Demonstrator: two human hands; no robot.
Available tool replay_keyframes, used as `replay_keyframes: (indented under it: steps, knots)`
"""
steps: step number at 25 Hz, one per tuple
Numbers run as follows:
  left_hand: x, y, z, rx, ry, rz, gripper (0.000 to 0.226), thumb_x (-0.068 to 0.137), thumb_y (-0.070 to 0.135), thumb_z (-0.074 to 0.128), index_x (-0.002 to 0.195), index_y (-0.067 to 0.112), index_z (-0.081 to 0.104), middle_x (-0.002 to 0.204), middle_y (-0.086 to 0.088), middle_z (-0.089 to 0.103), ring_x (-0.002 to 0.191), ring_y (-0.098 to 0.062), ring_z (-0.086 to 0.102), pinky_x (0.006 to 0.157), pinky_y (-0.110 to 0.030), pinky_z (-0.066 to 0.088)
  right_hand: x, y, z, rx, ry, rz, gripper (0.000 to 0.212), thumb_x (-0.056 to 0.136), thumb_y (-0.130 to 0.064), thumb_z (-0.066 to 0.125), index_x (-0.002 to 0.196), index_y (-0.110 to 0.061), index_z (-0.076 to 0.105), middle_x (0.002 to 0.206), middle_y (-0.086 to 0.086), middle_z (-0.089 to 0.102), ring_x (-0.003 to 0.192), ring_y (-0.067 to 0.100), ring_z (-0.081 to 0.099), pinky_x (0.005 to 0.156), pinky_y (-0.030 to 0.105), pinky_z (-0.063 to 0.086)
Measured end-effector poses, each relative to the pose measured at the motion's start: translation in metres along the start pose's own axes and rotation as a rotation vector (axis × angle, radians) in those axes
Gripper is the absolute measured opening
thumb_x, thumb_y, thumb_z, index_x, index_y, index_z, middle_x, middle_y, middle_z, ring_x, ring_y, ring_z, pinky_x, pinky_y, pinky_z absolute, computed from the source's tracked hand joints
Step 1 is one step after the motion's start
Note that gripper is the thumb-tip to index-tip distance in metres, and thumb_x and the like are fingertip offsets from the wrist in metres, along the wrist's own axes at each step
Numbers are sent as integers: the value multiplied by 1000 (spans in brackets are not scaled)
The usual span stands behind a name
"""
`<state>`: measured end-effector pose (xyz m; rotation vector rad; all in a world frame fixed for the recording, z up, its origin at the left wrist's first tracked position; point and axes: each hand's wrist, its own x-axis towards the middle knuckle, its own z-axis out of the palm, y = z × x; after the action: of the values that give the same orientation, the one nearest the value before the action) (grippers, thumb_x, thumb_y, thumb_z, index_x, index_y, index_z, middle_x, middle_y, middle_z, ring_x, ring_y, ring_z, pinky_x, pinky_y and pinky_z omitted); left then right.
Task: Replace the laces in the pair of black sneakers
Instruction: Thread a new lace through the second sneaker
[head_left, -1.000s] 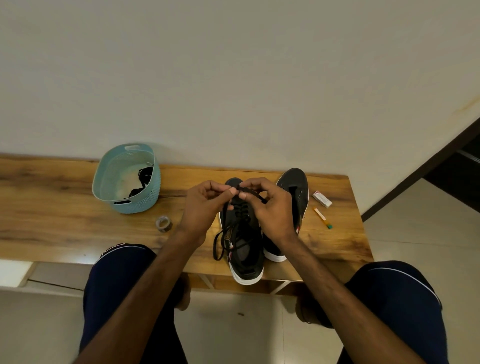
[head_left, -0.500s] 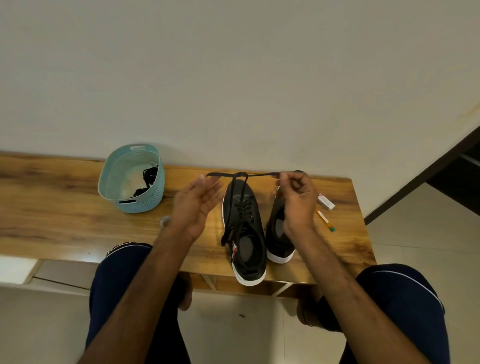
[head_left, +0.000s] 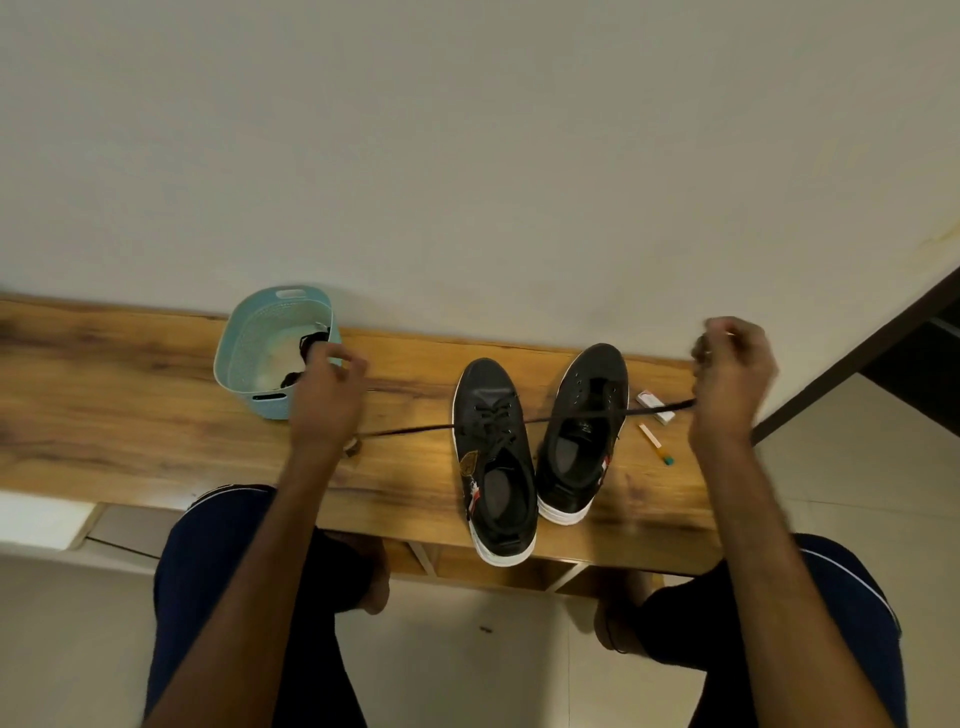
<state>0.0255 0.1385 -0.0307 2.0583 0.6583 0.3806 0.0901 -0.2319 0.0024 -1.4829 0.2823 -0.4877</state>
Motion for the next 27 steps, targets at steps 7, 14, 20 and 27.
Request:
replay_keyframes:
  steps: [7, 14, 20, 27]
  knots:
    - [-43, 4, 39, 763, -778, 278, 45, 89, 68, 48, 115, 34, 65, 107, 0, 52, 95, -15, 57, 80, -32, 45, -74, 33, 43, -975, -884, -494, 17, 99, -37, 52, 106, -27, 64, 103, -12, 62, 100, 10, 56, 80, 36, 51]
    - [-50, -6, 52, 844, -1072, 317, 43, 79, 43, 78, 114, 22, 66, 113, -2, 55, 104, -19, 56, 90, -36, 49, -95, 36, 47, -1232, -1165, -475, 36, 82, -59, 67, 95, -27, 58, 105, -8, 58, 103, 12, 51, 78, 33, 47]
    - [-41, 2, 35, 571, -983, 394, 12, 87, 29, 73, 92, 18, 75, 92, 6, 69, 89, -9, 61, 78, -30, 45, -100, 38, 46, -1232, -1303, -455, 21, 89, -42, 66, 102, -26, 71, 121, -5, 48, 117, 14, 44, 91, 33, 45]
    - [-21, 9, -6, 312, -423, 301, 10, 90, 35, 68, 84, 30, 75, 69, 15, 69, 74, -1, 62, 69, -28, 47, -37, 5, 4, -925, -792, -351, 15, 96, -35, 61, 94, -26, 73, 99, -8, 60, 90, 11, 57, 79, 37, 51]
